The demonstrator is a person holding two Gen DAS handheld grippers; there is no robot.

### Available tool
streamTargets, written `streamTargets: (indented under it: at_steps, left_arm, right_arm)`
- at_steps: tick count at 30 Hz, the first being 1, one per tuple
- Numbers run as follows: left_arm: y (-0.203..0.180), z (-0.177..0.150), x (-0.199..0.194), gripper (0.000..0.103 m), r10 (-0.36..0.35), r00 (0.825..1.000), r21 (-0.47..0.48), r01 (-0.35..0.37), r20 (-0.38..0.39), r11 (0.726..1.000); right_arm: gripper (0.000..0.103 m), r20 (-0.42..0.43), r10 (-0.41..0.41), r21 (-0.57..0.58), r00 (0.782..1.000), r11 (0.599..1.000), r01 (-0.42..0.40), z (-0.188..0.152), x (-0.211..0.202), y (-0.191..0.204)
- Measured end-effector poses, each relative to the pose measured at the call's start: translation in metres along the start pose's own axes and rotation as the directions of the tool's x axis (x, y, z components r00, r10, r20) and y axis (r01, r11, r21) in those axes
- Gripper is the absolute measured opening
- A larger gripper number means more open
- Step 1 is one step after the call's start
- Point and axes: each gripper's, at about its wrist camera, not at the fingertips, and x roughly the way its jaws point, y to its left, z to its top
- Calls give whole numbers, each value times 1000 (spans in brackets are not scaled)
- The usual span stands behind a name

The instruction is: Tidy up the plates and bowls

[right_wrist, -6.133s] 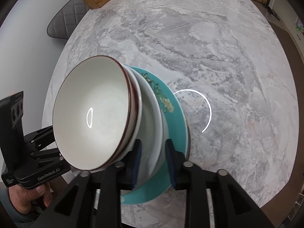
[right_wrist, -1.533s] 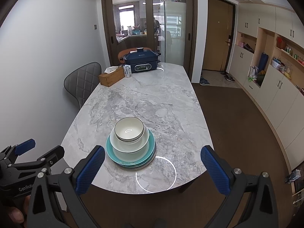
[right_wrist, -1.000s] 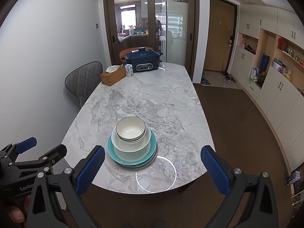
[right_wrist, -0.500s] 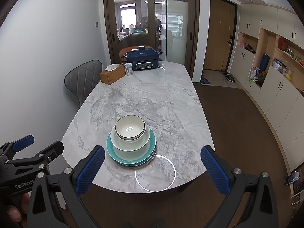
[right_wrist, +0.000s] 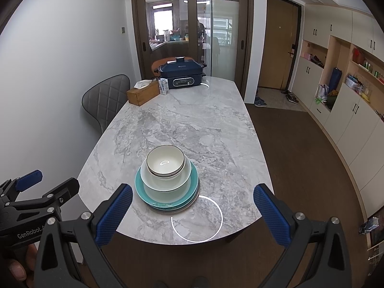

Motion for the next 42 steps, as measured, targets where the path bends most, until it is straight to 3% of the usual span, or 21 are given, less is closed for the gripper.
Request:
streamTargets:
  at_steps: [42]
  left_arm:
    - [-7, 1, 3, 103, 7, 1000, -17, -7, -6, 1000]
  right_arm:
    - [103, -7, 5, -7, 1000, 1000, -5, 1, 3, -2]
